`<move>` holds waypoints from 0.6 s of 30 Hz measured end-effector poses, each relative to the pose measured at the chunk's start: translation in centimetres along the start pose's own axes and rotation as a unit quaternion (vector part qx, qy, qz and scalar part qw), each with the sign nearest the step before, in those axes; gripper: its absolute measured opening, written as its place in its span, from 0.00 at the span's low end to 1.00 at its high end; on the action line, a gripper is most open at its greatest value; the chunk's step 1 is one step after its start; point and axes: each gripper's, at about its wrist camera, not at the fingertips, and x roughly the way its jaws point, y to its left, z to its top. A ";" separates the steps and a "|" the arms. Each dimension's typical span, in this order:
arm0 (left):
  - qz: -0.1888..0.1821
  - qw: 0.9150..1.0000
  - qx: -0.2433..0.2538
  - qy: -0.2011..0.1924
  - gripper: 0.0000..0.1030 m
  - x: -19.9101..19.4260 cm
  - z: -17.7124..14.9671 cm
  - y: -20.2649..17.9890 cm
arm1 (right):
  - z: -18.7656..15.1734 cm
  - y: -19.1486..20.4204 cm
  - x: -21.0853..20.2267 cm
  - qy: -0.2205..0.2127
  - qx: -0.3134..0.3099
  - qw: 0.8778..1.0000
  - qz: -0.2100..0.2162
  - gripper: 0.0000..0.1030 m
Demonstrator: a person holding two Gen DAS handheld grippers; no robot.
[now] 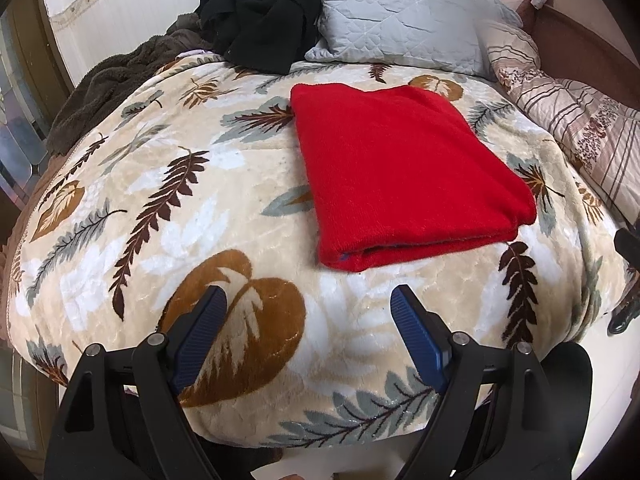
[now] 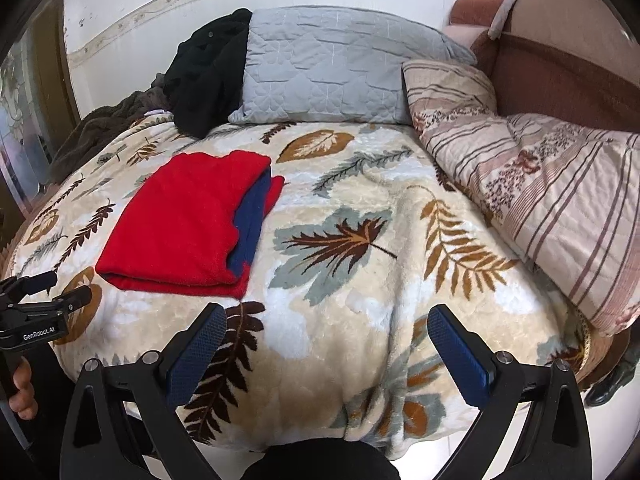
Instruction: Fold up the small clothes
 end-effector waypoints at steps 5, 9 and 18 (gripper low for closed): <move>0.004 1.000 0.002 -0.009 0.83 -0.8 -0.1 0.6 | 0.0 0.7 0.2 0.011 -0.010 1.000 -0.002 1.00; 0.011 1.000 -0.004 -0.015 0.83 -1.3 -0.5 1.6 | -0.2 0.8 0.5 0.014 -0.006 1.000 0.011 1.00; 0.018 1.000 0.003 -0.019 0.83 -1.9 -1.1 1.4 | -0.6 0.5 1.3 0.019 0.002 1.000 0.012 1.00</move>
